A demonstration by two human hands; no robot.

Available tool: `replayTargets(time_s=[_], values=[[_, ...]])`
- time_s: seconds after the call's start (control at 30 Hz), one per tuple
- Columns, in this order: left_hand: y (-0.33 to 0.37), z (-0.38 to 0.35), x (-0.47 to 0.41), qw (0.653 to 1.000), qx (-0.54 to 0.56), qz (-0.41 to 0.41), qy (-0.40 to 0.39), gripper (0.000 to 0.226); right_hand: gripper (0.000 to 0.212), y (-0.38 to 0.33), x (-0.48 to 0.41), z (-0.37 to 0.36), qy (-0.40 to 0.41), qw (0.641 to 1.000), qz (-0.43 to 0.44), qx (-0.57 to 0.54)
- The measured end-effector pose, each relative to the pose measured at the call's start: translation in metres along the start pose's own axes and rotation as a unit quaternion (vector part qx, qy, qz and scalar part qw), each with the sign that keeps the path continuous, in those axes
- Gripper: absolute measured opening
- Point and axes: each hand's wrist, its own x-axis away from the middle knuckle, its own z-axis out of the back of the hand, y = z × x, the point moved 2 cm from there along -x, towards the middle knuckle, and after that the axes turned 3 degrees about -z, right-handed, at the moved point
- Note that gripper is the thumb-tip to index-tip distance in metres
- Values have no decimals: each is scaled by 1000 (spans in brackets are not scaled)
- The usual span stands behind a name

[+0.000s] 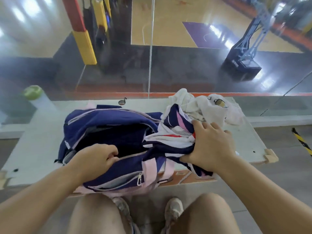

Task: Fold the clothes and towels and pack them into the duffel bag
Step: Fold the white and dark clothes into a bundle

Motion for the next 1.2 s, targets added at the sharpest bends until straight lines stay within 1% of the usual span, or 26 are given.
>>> replayTargets(time_s=[0.1,0.2,0.27,0.33,0.37,0.43,0.5,0.57,0.67,0.73,0.77,0.83,1.0,1.13,1.2], values=[[-39,-8,10,997,-56,60,6,26,94,-40,-1,1,14,1000,19,-21],[-67,-12,11,984,-122,130,9,35,98,-78,-8,-5,27,998,41,-36],[-81,-12,11,973,-132,187,-15,42,99,-100,-15,-10,33,997,51,-48],[-93,-10,11,969,-106,223,-27,45,98,-120,-23,-15,44,996,63,-51],[-100,-11,11,971,-85,223,-26,46,97,-129,-28,-17,51,995,73,-52],[-114,-11,8,980,-35,194,-30,50,95,-145,-36,-23,52,993,100,-36],[-124,-10,5,986,20,162,-32,55,93,-160,-44,-30,48,989,138,6],[-130,-6,2,989,55,136,-9,56,87,-174,-50,-36,46,981,179,52],[-132,4,-1,989,81,118,29,46,82,-194,-53,-40,35,966,235,104],[-130,13,-3,988,103,92,62,32,82,-207,-50,-40,38,950,276,141],[-131,17,-4,988,110,82,71,29,81,-213,-49,-41,42,940,299,161],[-130,26,-4,987,126,72,75,33,76,-224,-46,-44,42,920,336,197],[-130,45,11,987,120,89,66,45,66,-223,-52,-48,-3,909,327,257],[-121,45,16,982,158,87,59,49,51,-209,-57,-52,-35,884,319,340],[-112,38,14,979,180,76,54,48,51,-204,-59,-53,-46,878,314,357]])
